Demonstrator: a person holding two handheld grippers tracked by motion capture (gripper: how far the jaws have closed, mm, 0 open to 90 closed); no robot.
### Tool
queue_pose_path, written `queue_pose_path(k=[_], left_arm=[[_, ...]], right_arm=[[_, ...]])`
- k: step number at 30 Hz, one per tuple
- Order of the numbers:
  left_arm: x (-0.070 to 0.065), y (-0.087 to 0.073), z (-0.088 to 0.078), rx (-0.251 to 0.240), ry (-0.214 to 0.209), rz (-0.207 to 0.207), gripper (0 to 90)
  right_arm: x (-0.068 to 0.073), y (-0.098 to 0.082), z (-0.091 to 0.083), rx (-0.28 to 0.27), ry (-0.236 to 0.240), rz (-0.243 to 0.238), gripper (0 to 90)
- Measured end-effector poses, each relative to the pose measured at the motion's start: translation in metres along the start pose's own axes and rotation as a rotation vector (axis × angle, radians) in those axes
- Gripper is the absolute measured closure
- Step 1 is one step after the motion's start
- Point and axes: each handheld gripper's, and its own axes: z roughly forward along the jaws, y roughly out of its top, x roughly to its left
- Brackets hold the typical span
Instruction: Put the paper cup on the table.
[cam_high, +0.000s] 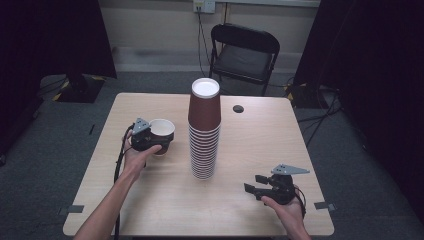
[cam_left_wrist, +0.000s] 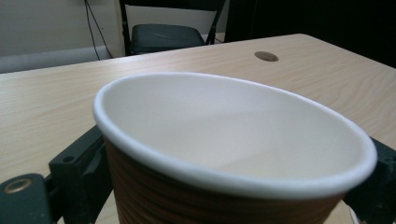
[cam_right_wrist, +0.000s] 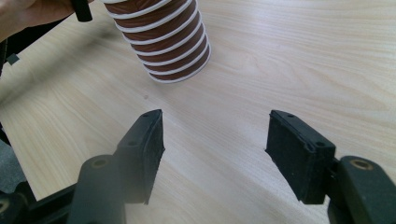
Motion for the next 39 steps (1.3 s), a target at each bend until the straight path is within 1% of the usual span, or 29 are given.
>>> queue_pose_path(k=[1,3,4,5,6,7,9,11,12,17,18,19,21,22,23,24,25,26,27,28,32,33,35,36,37,38,39], left_arm=[[0.000,-0.001,-0.001,0.003,-0.004,-0.002,6.6],[0.002,-0.003,-0.003,0.019,-0.011,-0.021,6.1],[0.004,-0.007,-0.006,0.038,-0.009,-0.012,7.3],[0.004,-0.007,-0.006,0.038,-0.009,-0.012,7.6],[0.005,-0.008,-0.007,0.043,-0.010,-0.016,7.8],[0.006,-0.008,-0.007,0.050,-0.018,-0.029,7.8],[0.007,-0.009,-0.008,0.061,-0.023,-0.035,7.6],[0.005,-0.011,-0.008,0.062,-0.018,-0.004,7.6],[0.005,-0.012,-0.008,0.066,-0.010,0.001,8.2],[0.006,-0.017,-0.006,0.108,-0.008,0.002,9.7],[0.007,-0.019,-0.006,0.113,-0.010,0.015,11.0],[0.007,-0.019,-0.006,0.109,-0.010,0.021,11.6],[0.007,-0.019,-0.008,0.116,-0.002,0.028,11.8],[0.006,-0.019,-0.008,0.124,0.001,0.039,12.0],[0.006,-0.019,-0.008,0.124,0.001,0.039,12.3],[0.005,-0.021,-0.007,0.141,0.017,0.046,12.8],[0.005,-0.021,-0.007,0.141,0.017,0.046,13.5],[0.004,-0.023,-0.007,0.149,0.024,0.058,14.1],[0.004,-0.024,-0.008,0.154,0.028,0.085,14.1],[0.005,-0.025,-0.008,0.149,0.028,0.072,14.4],[0.004,-0.025,-0.009,0.161,0.042,0.072,14.6],[0.003,-0.025,-0.009,0.171,0.052,0.078,14.8],[0.001,-0.025,-0.009,0.187,0.061,0.071,15.1],[0.001,-0.026,-0.009,0.196,0.066,0.075,15.4],[0.001,-0.027,-0.009,0.210,0.067,0.086,15.4],[0.002,-0.028,-0.009,0.225,0.063,0.084,15.5],[0.003,-0.029,-0.009,0.226,0.059,0.072,15.6]], right_arm=[[0.000,0.000,0.000,-0.002,-0.001,-0.001,36.6],[0.001,0.000,0.000,-0.005,0.001,-0.005,36.6],[0.001,0.000,0.000,-0.006,-0.001,-0.003,36.6],[0.001,0.000,0.000,-0.006,-0.001,-0.003,36.6],[0.001,0.000,0.000,-0.005,0.001,-0.002,36.6],[0.001,0.000,0.000,-0.005,0.001,-0.002,36.6],[0.000,0.001,0.000,-0.003,0.004,-0.001,36.7],[0.001,0.001,0.000,-0.002,0.003,-0.002,36.7],[0.002,0.001,0.000,-0.002,0.006,-0.005,36.7],[0.002,0.000,0.000,-0.002,0.007,-0.005,36.9],[0.002,0.000,0.000,-0.002,0.007,-0.006,37.1],[0.001,0.000,0.000,-0.005,0.007,-0.003,37.1],[0.001,0.000,-0.001,-0.006,0.007,-0.002,37.1],[0.001,0.000,-0.001,-0.006,0.007,-0.002,37.2],[0.001,0.000,-0.001,-0.006,0.007,-0.002,37.2],[0.002,0.000,-0.001,-0.006,0.004,-0.002,37.8],[0.002,0.000,-0.001,-0.006,0.004,-0.002,37.8],[0.002,0.001,-0.001,-0.007,0.011,0.002,38.2],[0.002,0.001,-0.001,-0.007,0.011,0.002,38.2],[0.003,0.001,-0.002,-0.010,0.011,0.002,38.2],[0.004,0.002,-0.003,-0.015,0.013,-0.006,38.2],[0.004,0.002,-0.002,-0.014,0.015,-0.007,38.1],[0.004,0.002,-0.002,-0.013,0.013,-0.008,38.1],[0.004,0.001,-0.002,-0.014,0.013,-0.007,38.1],[0.004,0.001,-0.002,-0.014,0.013,-0.007,38.1],[0.004,0.001,-0.002,-0.013,0.013,-0.006,37.9],[0.004,0.001,-0.002,-0.014,0.014,-0.006,38.0]])
